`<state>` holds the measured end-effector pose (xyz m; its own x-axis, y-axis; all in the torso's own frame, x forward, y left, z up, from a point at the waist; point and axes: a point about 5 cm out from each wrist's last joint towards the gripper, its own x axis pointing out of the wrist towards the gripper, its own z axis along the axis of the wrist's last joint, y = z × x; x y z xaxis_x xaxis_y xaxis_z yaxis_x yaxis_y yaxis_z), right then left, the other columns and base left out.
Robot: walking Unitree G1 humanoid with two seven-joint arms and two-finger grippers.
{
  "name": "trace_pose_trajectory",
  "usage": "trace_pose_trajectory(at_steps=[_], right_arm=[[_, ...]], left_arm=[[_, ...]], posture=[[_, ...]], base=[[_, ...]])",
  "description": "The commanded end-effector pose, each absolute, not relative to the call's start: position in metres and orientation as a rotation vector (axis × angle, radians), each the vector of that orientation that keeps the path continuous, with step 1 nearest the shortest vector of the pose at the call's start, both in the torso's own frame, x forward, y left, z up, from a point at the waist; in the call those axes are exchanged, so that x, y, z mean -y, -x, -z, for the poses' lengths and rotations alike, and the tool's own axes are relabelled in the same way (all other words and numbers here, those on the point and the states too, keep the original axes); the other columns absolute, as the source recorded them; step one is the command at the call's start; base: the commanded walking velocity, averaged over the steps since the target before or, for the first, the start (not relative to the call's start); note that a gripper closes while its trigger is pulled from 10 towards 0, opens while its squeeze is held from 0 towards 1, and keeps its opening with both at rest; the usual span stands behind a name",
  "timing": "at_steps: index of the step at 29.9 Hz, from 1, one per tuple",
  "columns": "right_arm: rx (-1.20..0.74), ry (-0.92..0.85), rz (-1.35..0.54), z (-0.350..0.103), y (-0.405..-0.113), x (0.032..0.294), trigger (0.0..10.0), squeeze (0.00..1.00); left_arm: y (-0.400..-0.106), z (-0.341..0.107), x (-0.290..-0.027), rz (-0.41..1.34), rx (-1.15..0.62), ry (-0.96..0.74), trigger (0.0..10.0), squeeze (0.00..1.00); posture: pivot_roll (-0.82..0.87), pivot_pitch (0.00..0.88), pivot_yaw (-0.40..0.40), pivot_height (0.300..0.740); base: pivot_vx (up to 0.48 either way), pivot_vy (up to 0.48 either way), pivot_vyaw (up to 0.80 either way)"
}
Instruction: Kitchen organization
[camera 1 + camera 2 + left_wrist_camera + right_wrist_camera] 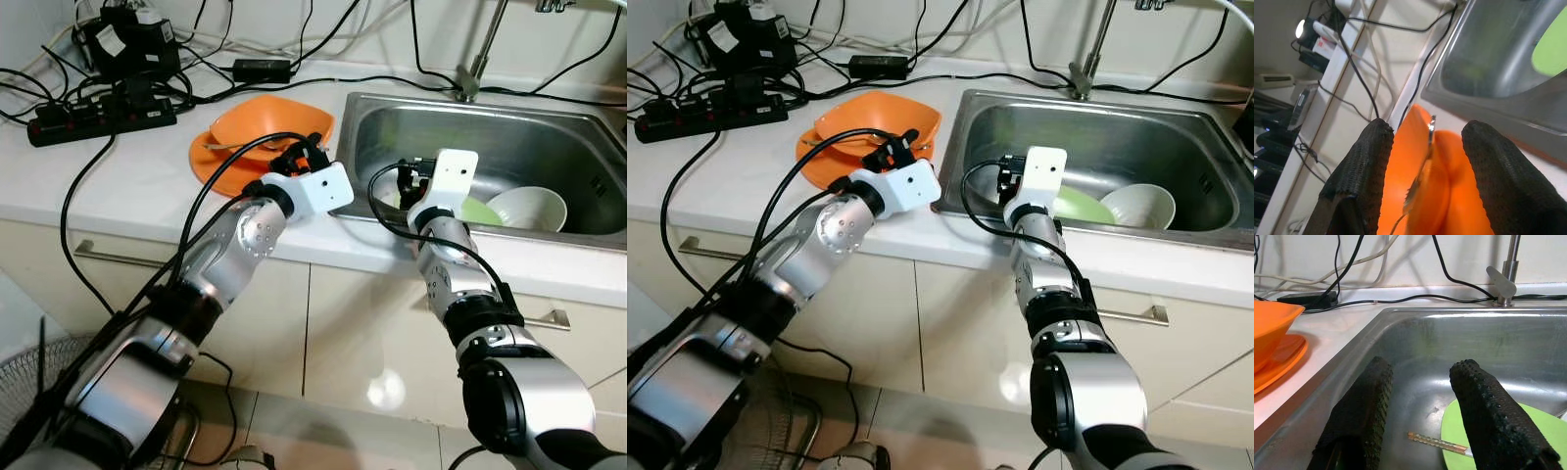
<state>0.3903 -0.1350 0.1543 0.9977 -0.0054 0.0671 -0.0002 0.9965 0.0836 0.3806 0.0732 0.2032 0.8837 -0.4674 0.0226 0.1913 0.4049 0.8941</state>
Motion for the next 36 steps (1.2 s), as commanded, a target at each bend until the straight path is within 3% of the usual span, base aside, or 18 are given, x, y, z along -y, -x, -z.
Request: trace_pose_trajectory(at_steps=[1, 22, 23, 24, 25, 26, 29, 36], right_arm=[[0.083, -0.097, 0.009, -0.156, -0.389, 0.136, 10.0, 0.0], [0.083, -0.096, 0.035, -0.154, -0.387, 0.141, 10.0, 0.0], [0.082, -0.097, 0.035, -0.154, -0.387, 0.141, 10.0, 0.0], [0.082, -0.097, 0.036, -0.154, -0.386, 0.141, 10.0, 0.0], [0.08, -0.097, 0.037, -0.154, -0.386, 0.142, 10.0, 0.0], [0.08, -0.097, 0.037, -0.154, -0.386, 0.142, 10.0, 0.0], [0.077, -0.098, 0.039, -0.153, -0.386, 0.142, 10.0, 0.0], [0.068, -0.1, 0.041, -0.151, -0.385, 0.141, 10.0, 0.0]], left_arm=[[-0.385, -0.207, -0.07, 0.413, 0.306, -1.099, 10.0, 0.0], [-0.399, -0.205, -0.06, 0.392, 0.279, -1.111, 10.0, 0.0], [-0.4, -0.205, -0.06, 0.391, 0.278, -1.109, 7.5, 0.0], [-0.4, -0.206, -0.06, 0.391, 0.279, -1.107, 2.6, 0.0], [-0.4, -0.206, -0.059, 0.391, 0.281, -1.102, 1.4, 0.0], [-0.4, -0.206, -0.059, 0.391, 0.281, -1.102, 1.4, 0.0], [-0.4, -0.207, -0.059, 0.392, 0.287, -1.096, 0.0, 0.0], [-0.401, -0.206, -0.058, 0.392, 0.287, -1.092, 0.0, 0.0]], posture=[[0.13, 0.001, 0.028, 0.74], [0.1, 0.011, 0.037, 0.74], [0.1, 0.011, 0.037, 0.74], [0.1, 0.012, 0.038, 0.74], [0.1, 0.012, 0.036, 0.74], [0.1, 0.012, 0.036, 0.74], [0.11, 0.014, 0.035, 0.74], [0.11, 0.014, 0.034, 0.74]], base=[[0.0, 0.0, 0.0], [0.0, 0.0, 0.0], [0.0, 0.0, 0.0], [0.0, 0.0, 0.0], [0.0, 0.0, 0.0], [0.0, 0.0, 0.0], [0.0, 0.0, 0.0], [0.0, 0.0, 0.0]])
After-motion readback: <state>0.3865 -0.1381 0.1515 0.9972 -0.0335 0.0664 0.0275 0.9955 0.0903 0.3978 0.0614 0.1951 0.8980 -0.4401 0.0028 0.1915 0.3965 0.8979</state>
